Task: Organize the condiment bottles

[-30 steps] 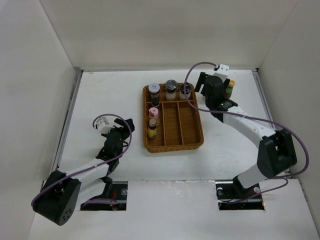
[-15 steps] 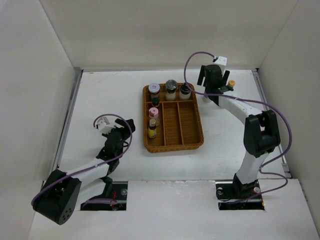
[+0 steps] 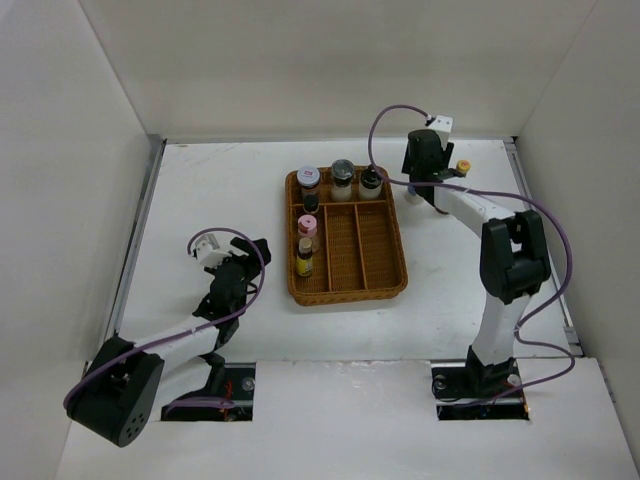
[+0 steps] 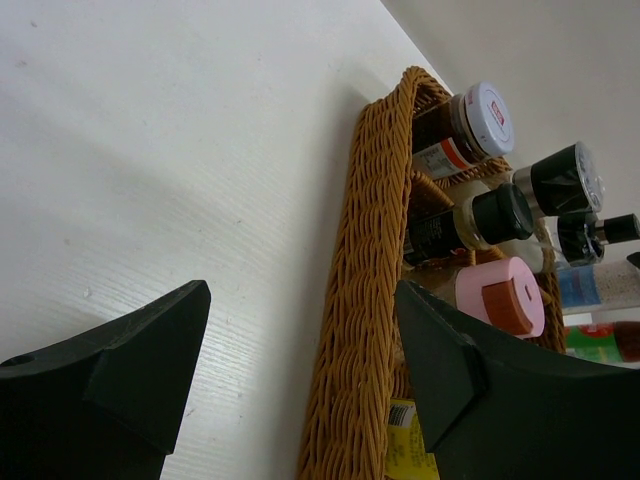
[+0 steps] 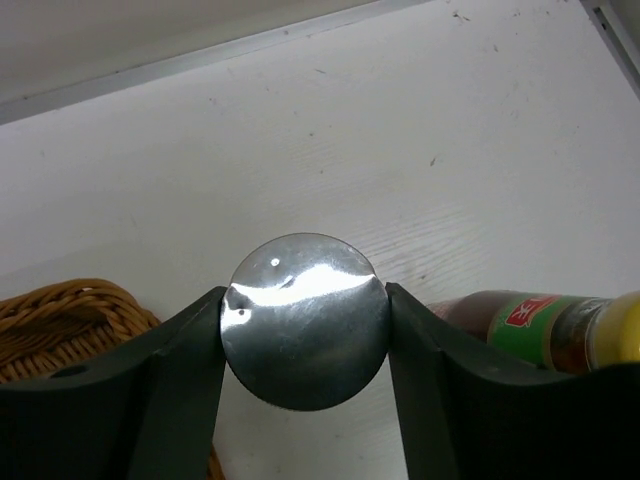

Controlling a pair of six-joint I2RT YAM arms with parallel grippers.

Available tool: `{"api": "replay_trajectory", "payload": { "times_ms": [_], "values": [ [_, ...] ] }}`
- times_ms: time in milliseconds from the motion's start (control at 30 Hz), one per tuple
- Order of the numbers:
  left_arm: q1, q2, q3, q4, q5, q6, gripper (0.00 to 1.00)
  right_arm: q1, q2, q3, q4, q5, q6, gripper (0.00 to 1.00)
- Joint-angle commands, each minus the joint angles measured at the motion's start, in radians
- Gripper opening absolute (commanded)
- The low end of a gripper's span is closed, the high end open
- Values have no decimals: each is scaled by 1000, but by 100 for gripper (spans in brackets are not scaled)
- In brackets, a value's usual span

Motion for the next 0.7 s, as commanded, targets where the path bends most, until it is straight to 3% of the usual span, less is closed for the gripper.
{"api": "replay_trajectory", "payload": {
  "times_ms": [0,300,500,667],
  "values": [
    [2,4,25,53,7,-11,74,-2,-50,23,79,8,-19,53],
    [5,18,28,59,7,-11,74,165,-391,-133,254,163,-209,50],
    [5,11,26,59,7,-10,74,332,-525,-263,263,110,-157,50],
    [3,19,29,61,13,-10,74,440,-494,-284,292,35,-68,48]
  ]
}}
